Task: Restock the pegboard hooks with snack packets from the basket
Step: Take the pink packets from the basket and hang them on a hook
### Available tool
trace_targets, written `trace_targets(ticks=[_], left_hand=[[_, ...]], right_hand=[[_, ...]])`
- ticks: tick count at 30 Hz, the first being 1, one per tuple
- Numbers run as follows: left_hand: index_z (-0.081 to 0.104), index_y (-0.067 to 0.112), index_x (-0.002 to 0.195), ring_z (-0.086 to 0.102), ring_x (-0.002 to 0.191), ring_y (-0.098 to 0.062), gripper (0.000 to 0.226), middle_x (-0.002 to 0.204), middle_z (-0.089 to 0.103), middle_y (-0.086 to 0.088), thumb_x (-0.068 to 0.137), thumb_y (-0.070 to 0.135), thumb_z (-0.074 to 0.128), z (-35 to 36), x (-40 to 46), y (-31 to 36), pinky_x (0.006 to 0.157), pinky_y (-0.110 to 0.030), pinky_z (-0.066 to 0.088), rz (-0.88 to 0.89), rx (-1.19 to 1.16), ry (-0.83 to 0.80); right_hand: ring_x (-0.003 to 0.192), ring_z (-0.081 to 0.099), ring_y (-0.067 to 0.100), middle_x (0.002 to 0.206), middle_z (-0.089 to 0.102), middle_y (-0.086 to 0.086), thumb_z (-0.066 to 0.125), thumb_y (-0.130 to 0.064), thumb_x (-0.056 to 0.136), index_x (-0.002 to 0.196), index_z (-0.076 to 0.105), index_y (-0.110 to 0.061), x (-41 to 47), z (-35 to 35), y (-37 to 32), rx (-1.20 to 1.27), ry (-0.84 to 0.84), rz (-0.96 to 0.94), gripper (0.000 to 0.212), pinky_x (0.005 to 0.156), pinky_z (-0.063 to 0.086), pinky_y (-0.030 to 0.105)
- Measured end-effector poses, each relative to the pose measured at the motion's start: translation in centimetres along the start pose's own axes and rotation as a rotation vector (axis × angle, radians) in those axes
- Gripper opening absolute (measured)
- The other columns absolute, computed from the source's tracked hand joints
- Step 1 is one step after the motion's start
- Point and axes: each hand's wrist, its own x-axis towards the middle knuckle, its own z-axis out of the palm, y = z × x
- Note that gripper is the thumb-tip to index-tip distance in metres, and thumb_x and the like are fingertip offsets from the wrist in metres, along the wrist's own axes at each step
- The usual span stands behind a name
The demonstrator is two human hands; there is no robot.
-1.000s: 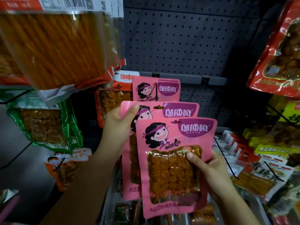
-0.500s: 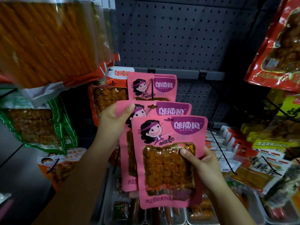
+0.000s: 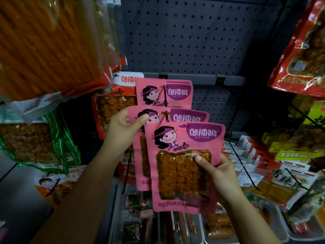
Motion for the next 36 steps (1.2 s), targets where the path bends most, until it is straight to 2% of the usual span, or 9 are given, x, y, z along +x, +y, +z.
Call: trace_targets(ticks=[4, 10, 16, 19, 23, 26, 28, 32, 36], left_hand=[[0.068, 0.030, 0.094, 0.070, 0.090, -0.009, 0.016, 0.092, 0.074, 0.010, 0.085, 0.016, 0.068, 0.8, 3.0, -0.9, 0.078, -0.027, 0.056, -0.020, 0.078, 0.085], [0.067, 0.022, 0.099, 0.069, 0.091, -0.014, 0.015, 0.093, 0.071, 0.009, 0.085, 0.017, 0.069, 2.1, 7.5, -2.6, 0.086, -0.039, 0.056, -0.075, 0.148, 0.151], [0.067, 0.013, 0.103, 0.068, 0.093, -0.021, 0.020, 0.099, 0.071, -0.002, 0.084, 0.020, 0.070, 2.6, 10.6, -3.9, 0.087, -0.045, 0.055, -0.095, 0.240, 0.226], [0.067, 0.011, 0.105, 0.068, 0.095, -0.022, 0.023, 0.103, 0.071, -0.005, 0.084, 0.021, 0.069, 2.7, 11.4, -4.1, 0.087, -0.044, 0.055, -0.093, 0.307, 0.241], [0.065, 0.011, 0.111, 0.066, 0.099, -0.022, 0.030, 0.107, 0.069, -0.004, 0.083, 0.020, 0.070, 2.4, 10.6, -3.7, 0.081, -0.033, 0.054, -0.071, 0.305, 0.277], [0.056, 0.015, 0.121, 0.054, 0.110, -0.013, 0.047, 0.124, 0.051, 0.002, 0.079, 0.024, 0.074, 1.4, 7.9, -3.4, 0.091, -0.026, 0.047, 0.066, 0.410, 0.354], [0.050, 0.022, 0.124, 0.050, 0.110, -0.009, 0.051, 0.125, 0.044, 0.005, 0.079, 0.031, 0.073, 1.1, 5.1, -3.4, 0.090, -0.020, 0.043, 0.146, 0.410, 0.334], [0.052, 0.028, 0.114, 0.063, 0.106, -0.012, 0.044, 0.119, 0.062, 0.002, 0.076, 0.041, 0.068, 1.9, -0.1, -3.0, 0.086, -0.024, 0.052, -0.092, 0.077, 0.039], [0.066, 0.022, 0.096, 0.072, 0.088, -0.020, 0.011, 0.094, 0.074, -0.005, 0.085, 0.026, 0.066, 1.4, -2.7, -2.4, 0.078, -0.041, 0.058, -0.220, -0.066, 0.100]], right_hand=[[0.088, 0.073, 0.022, 0.092, 0.076, 0.004, 0.070, -0.033, 0.077, 0.082, 0.072, -0.031, 1.8, 0.8, -0.2, -0.027, 0.002, 0.046, 0.006, 0.078, 0.056, 0.042], [0.067, 0.071, 0.008, 0.072, 0.074, -0.005, 0.060, -0.033, 0.091, 0.087, 0.065, -0.017, 4.2, 1.6, -0.4, -0.078, 0.095, 0.049, 0.017, 0.052, 0.049, 0.013], [0.093, 0.069, 0.025, 0.094, 0.074, 0.007, 0.060, -0.032, 0.091, 0.092, 0.066, -0.017, 6.5, 2.8, -0.6, -0.111, 0.155, 0.100, 0.016, 0.086, 0.053, 0.044], [0.093, 0.069, 0.027, 0.094, 0.075, 0.008, 0.061, -0.031, 0.091, 0.091, 0.067, -0.018, 6.7, 3.3, -0.5, -0.122, 0.192, 0.103, 0.014, 0.090, 0.053, 0.049], [0.093, 0.068, 0.029, 0.096, 0.073, 0.011, 0.062, -0.030, 0.091, 0.095, 0.068, -0.012, 5.7, 3.2, -0.4, -0.130, 0.189, 0.094, 0.019, 0.089, 0.053, 0.047], [0.076, 0.069, 0.019, 0.076, 0.073, -0.002, 0.061, -0.029, 0.091, 0.085, 0.068, -0.019, 4.2, 2.8, -0.4, -0.065, 0.158, 0.078, 0.014, 0.066, 0.055, 0.031], [0.076, 0.071, 0.019, 0.076, 0.075, -0.002, 0.061, -0.028, 0.091, 0.082, 0.070, -0.023, 3.0, 2.7, -0.6, -0.013, 0.118, 0.089, 0.014, 0.066, 0.055, 0.031], [0.076, 0.073, 0.017, 0.085, 0.076, 0.004, 0.062, -0.027, 0.088, 0.089, 0.073, -0.021, 0.5, 3.1, -0.7, 0.085, 0.005, 0.138, 0.012, 0.059, 0.055, 0.025], [0.089, 0.072, 0.026, 0.094, 0.076, 0.010, 0.065, -0.029, 0.083, 0.089, 0.074, -0.018, -1.4, 3.6, -1.1, 0.104, -0.055, 0.158, 0.016, 0.074, 0.057, 0.036]])
